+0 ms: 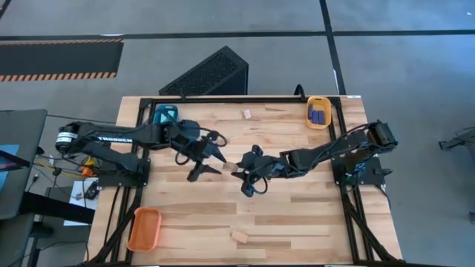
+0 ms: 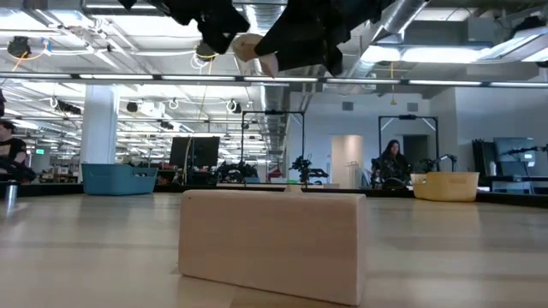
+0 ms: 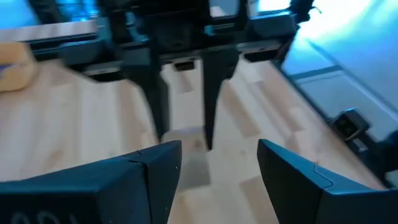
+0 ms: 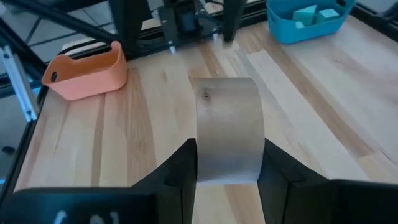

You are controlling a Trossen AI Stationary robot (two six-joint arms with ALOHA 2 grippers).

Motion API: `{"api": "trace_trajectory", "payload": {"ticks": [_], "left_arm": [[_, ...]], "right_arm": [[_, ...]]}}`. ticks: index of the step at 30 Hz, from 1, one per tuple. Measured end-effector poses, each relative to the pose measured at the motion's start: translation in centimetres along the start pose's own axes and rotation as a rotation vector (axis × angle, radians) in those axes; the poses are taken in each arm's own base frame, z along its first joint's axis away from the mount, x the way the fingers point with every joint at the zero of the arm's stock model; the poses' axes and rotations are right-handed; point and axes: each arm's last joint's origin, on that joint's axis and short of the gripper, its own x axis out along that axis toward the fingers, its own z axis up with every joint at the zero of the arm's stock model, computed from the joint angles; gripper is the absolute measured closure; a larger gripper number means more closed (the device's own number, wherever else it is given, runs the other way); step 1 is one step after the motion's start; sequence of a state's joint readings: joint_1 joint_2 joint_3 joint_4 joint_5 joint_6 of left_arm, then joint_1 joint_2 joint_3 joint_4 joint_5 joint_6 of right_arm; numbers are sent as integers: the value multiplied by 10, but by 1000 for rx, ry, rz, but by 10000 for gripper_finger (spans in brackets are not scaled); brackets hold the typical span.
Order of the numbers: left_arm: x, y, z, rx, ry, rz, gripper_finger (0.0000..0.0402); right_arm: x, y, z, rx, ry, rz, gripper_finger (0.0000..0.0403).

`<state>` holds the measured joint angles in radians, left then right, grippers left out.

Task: Sort & place blocks by color
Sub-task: Put the bottom right brown block into the orange bin

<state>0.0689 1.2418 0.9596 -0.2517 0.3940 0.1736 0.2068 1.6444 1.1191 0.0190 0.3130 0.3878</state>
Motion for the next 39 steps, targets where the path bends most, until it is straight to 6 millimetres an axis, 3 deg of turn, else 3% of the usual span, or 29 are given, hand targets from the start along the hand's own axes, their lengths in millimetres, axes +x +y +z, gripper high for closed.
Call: {"api": "trace_trajectory", "payload": {"ticks": [7, 12, 24, 31, 34, 37, 39], "left_arm": [[28, 2, -3, -94, 0, -3, 203], [36, 3, -7, -137, 32, 115, 203], [36, 3, -6, -181, 28, 153, 208], [31, 4, 0, -195, 52, 209, 299], [28, 5, 4, -198, 81, 223, 300], [22, 3, 7, -233, 165, 239, 300], [12, -3, 0, -289, 331, 273, 300]], "right_arm": [[-2, 7, -2, -108, -4, 20, 271], [-3, 9, -4, -146, 1, 18, 271], [-3, 9, 0, -240, -37, 0, 265], [-2, 5, 2, -235, -44, -10, 262], [-2, 5, 4, -230, -57, -7, 251], [-1, 5, 4, -189, -54, -9, 231], [-3, 4, -2, -125, 3, -2, 214]]}}
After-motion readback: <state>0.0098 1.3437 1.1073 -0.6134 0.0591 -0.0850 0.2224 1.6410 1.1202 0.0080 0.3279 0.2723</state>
